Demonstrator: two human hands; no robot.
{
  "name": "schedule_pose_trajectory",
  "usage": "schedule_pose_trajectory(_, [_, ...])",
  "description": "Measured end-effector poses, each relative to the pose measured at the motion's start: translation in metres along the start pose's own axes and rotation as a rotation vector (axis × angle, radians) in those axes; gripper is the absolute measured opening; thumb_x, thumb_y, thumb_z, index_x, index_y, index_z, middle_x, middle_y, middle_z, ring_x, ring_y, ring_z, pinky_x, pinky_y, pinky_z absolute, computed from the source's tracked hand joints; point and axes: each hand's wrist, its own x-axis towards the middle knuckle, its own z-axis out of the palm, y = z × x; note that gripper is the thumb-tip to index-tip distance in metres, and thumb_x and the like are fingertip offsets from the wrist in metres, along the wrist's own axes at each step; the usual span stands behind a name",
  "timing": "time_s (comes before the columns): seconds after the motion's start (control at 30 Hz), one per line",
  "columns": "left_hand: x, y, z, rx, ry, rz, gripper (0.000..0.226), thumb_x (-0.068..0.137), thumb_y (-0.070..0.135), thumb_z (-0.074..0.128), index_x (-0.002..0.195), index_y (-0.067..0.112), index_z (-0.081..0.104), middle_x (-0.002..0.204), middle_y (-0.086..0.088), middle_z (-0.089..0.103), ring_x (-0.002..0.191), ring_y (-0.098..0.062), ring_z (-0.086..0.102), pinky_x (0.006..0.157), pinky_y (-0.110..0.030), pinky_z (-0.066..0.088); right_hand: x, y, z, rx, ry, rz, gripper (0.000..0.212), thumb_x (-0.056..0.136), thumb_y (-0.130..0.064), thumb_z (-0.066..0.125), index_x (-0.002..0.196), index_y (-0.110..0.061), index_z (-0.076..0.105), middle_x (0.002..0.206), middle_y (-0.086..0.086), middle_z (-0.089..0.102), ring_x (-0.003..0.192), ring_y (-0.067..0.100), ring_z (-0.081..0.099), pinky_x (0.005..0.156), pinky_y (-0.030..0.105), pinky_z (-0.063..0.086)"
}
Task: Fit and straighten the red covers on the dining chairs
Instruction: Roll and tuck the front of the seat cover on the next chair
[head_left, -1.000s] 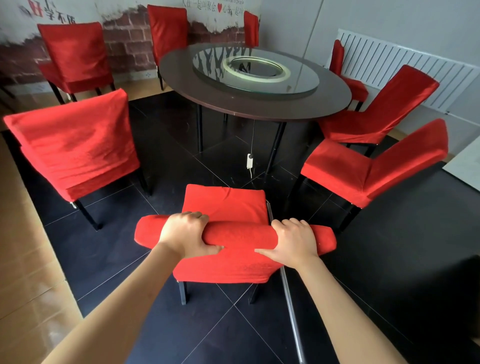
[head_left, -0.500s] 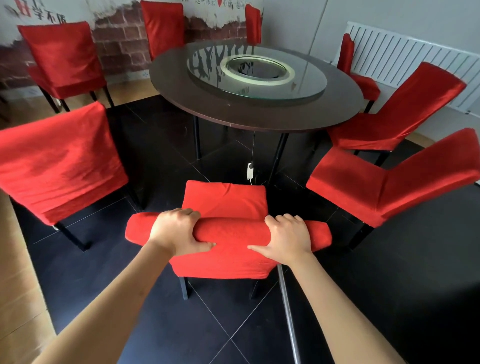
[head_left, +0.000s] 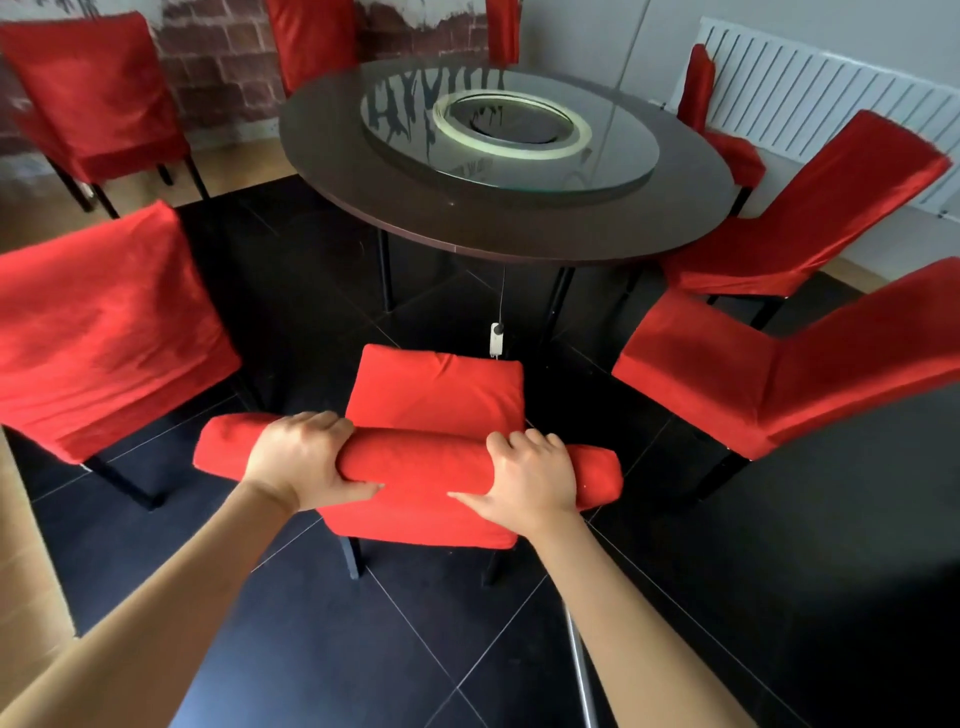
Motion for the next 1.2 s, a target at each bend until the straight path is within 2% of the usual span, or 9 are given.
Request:
schedule_pose_trajectory(0.3, [0.000,-0.001,-0.004,-0.020,-0.056,-0.006,0.068,0.053,0.075,0.046,0.064,0.010,0.065,0.057,-0.003,0.058,0.050,-0.026,0.059,0.046,-0.029,0.050,0.001,-0.004,-0.006,0.000,-0.018,-0.002,0.071,0.049,-0.077,0.074,0.070,-0.011,0.065,0.056,0.002,0.059,0.056,0.023,0.060,0.058,0.033,0.051])
schedule_pose_trajectory(0.67, [0.010,-0.004,-0.007,-0.044,-0.014,0.015,0.068,0.055,0.074,0.046,0.063,0.009,0.064,0.056,-0.003,0.057,0.051,-0.026,0.059,0.050,-0.027,0.049,0.013,0.002,-0.003,-0.013,0.027,-0.020,0.072,0.049,-0.077,0.074,0.071,-0.009,0.066,0.057,0.004,0.061,0.057,0.024,0.061,0.061,0.034,0.052])
schedule_pose_trajectory(1.2, [-0.012,-0.005,0.001,-0.072,0.016,0.014,0.066,0.056,0.070,0.048,0.063,0.008,0.066,0.054,-0.005,0.056,0.048,-0.026,0.058,0.047,-0.029,0.050,-0.011,-0.011,0.005,-0.006,0.094,-0.012,0.070,0.047,-0.075,0.076,0.063,-0.009,0.060,0.051,0.002,0.053,0.050,0.023,0.054,0.053,0.031,0.048])
